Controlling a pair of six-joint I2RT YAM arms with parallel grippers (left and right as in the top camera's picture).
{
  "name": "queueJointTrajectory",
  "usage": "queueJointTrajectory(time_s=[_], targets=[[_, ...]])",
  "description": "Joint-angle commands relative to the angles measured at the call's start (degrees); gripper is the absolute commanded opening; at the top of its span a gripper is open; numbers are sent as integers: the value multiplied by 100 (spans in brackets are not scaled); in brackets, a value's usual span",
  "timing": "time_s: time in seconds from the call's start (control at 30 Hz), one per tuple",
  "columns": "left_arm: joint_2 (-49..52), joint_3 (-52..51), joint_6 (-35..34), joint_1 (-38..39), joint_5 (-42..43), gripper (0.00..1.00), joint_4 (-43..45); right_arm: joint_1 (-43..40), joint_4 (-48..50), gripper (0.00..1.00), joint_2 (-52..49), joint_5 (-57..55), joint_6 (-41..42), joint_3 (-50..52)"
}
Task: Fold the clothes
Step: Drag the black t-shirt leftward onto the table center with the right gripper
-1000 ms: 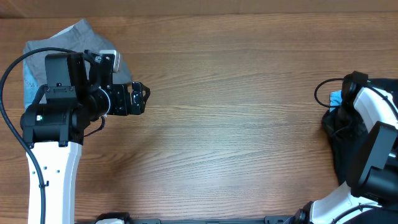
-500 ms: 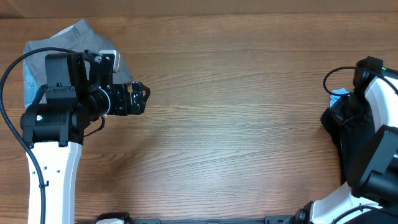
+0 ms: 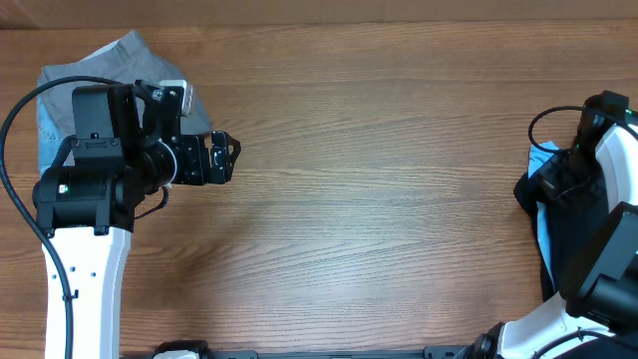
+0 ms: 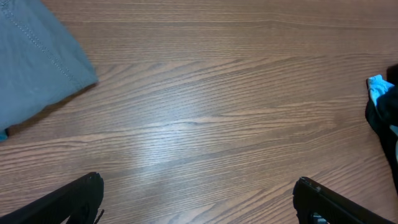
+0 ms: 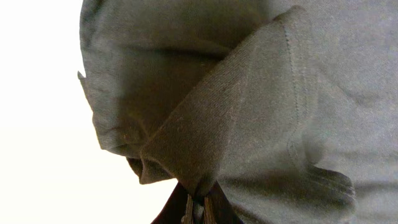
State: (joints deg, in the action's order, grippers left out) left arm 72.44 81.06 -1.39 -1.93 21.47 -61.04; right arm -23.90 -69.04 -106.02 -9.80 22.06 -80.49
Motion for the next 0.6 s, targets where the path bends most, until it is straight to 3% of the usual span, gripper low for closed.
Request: queueJointTrajectory(time_s=[0.0,0.17,0.33,0.47,0.57], targets=[[31,140,-52,-28,61,100,20,-142,101,4,208,380,-138,-155],[31,140,-52,-28,63,100,22,-262,-103,4,302,1069,-603,-492],[28,160,-13,-35,-308,100,-2,-9,-903,4,835,1593,-1169,-1952],[17,345,-11,-35,-417,100,-57,651,-1637,4,1121,2170,-1165,-3683],[17,898,-13,-37,-772,100,-177,1816,-1799,4,1126,2518,-918,-4752]])
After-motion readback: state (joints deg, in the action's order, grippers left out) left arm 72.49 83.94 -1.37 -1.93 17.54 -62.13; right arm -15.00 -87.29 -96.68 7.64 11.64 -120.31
